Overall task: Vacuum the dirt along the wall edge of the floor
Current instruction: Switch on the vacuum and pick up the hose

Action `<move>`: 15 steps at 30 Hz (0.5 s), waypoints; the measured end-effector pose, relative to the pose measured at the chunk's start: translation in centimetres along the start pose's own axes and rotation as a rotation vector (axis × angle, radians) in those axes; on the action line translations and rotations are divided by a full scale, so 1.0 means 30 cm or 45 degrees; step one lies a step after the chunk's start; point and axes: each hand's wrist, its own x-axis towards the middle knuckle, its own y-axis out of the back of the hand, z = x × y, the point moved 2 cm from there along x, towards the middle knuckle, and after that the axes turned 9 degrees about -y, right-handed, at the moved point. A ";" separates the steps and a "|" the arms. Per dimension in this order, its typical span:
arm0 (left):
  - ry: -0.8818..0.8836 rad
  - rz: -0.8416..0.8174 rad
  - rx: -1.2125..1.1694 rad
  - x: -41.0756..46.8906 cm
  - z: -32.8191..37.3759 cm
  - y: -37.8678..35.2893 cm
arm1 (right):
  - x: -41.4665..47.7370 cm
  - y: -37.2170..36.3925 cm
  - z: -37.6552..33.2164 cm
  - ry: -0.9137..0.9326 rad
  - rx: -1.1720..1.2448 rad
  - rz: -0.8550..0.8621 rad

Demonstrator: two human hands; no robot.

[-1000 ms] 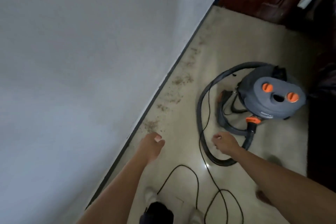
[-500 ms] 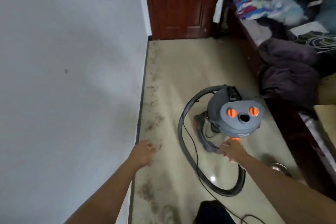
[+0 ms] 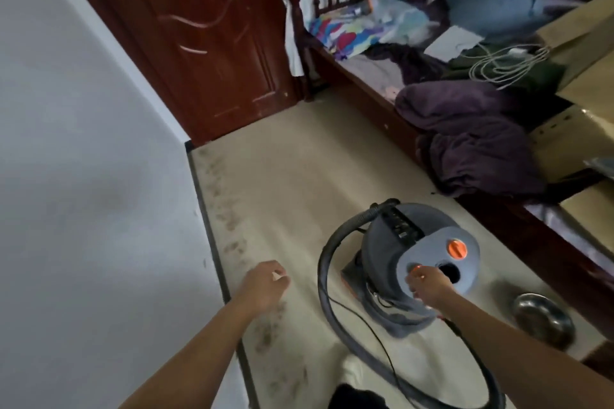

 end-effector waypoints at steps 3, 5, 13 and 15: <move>-0.053 -0.070 0.083 0.181 0.064 0.097 | 0.081 -0.006 -0.070 -0.128 0.063 -0.036; -0.108 -0.080 0.109 0.313 0.134 0.161 | 0.120 0.006 -0.153 -0.151 0.093 -0.044; -0.279 -0.284 0.197 0.830 0.424 0.274 | 0.327 0.154 -0.475 -0.204 0.273 0.081; -0.337 -0.342 0.239 0.987 0.489 0.271 | 0.405 0.172 -0.522 -0.261 0.304 0.121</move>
